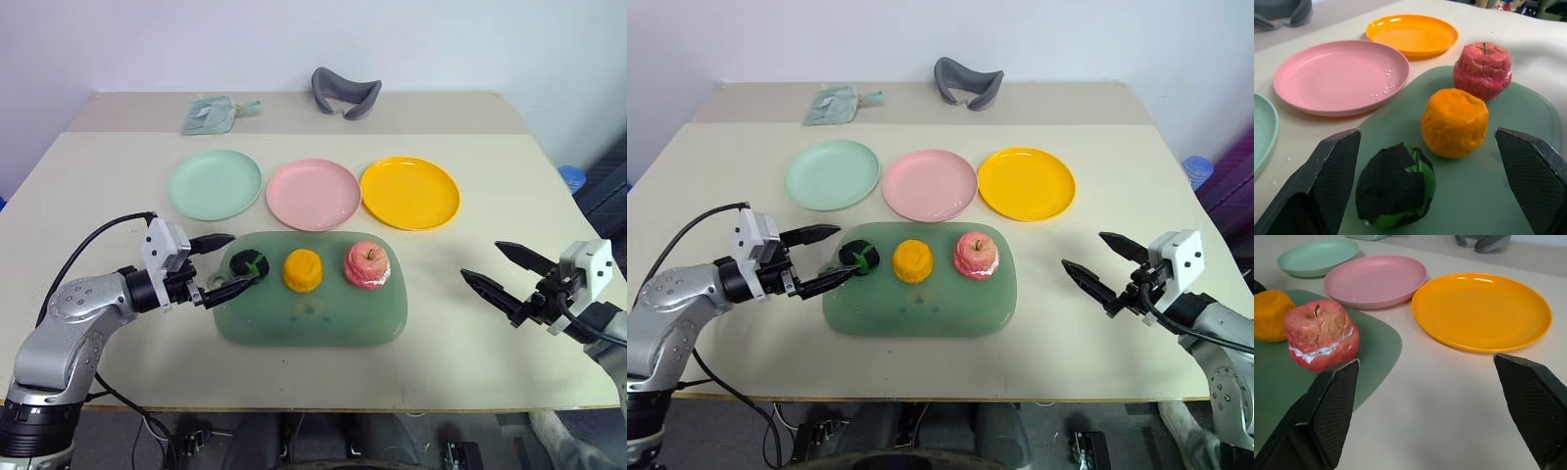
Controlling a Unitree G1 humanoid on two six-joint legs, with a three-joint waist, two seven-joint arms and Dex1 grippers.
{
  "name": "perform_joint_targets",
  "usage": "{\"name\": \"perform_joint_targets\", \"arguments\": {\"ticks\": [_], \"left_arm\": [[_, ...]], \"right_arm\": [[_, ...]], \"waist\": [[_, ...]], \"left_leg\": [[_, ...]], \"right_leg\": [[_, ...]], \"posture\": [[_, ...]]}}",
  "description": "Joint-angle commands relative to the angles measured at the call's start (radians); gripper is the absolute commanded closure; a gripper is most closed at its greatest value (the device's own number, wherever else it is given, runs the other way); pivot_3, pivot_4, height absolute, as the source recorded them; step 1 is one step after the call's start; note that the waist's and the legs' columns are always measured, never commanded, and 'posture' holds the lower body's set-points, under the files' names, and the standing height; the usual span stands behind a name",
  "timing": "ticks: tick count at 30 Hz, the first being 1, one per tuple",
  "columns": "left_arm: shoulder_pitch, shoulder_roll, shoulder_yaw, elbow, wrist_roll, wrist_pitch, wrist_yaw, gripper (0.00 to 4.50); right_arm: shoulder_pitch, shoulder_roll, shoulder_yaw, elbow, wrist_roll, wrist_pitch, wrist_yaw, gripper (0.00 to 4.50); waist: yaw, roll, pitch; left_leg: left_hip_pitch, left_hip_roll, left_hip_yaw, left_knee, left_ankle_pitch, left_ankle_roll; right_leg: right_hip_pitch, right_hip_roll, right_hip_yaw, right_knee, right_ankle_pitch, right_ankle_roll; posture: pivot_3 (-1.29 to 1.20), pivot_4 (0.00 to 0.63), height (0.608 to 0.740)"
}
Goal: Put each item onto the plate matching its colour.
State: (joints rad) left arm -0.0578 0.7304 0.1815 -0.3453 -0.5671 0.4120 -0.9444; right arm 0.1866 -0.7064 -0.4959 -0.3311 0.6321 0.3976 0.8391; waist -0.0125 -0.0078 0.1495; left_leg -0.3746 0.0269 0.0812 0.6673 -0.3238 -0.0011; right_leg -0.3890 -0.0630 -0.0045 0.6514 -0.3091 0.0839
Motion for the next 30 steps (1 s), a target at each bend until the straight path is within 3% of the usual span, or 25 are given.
{"name": "perform_joint_targets", "arguments": {"ticks": [1, 20, 30], "left_arm": [[-0.002, 0.011, 0.018, -0.031, -0.009, -0.003, -0.001, 0.0], [-0.02, -0.053, 0.0, -0.04, 0.034, -0.06, 0.066, 0.0], [-0.072, -0.096, -0.056, -0.004, 0.094, 0.009, 0.184, 0.0]], "right_arm": [[-0.006, -0.017, -0.028, -0.027, 0.011, -0.011, 0.01, 0.03], [-0.079, 0.008, 0.05, -0.048, 0.011, -0.024, -0.002, 0.03], [-0.336, 0.006, 0.322, -0.033, 0.0, -0.049, 0.177, 0.03]], "waist": [[0.001, 0.0, 0.0], [0.0, 0.0, 0.0], [0.001, 0.0, 0.0]], "left_leg": [[0.0, 0.0, 0.0, 0.0, 0.0, 0.0], [0.0, 0.0, 0.0, 0.0, 0.0, -0.001], [0.0, 0.0, 0.0, 0.001, 0.0, -0.001]], "right_leg": [[0.0, 0.0, 0.0, 0.0, 0.0, 0.0], [0.0, 0.0, 0.0, 0.0, 0.0, 0.0], [0.0, 0.001, 0.0, 0.0, 0.0, 0.0]], "posture": [[0.0, 0.15, 0.74], [0.0, 0.15, 0.74], [0.0, 0.15, 0.74]]}}
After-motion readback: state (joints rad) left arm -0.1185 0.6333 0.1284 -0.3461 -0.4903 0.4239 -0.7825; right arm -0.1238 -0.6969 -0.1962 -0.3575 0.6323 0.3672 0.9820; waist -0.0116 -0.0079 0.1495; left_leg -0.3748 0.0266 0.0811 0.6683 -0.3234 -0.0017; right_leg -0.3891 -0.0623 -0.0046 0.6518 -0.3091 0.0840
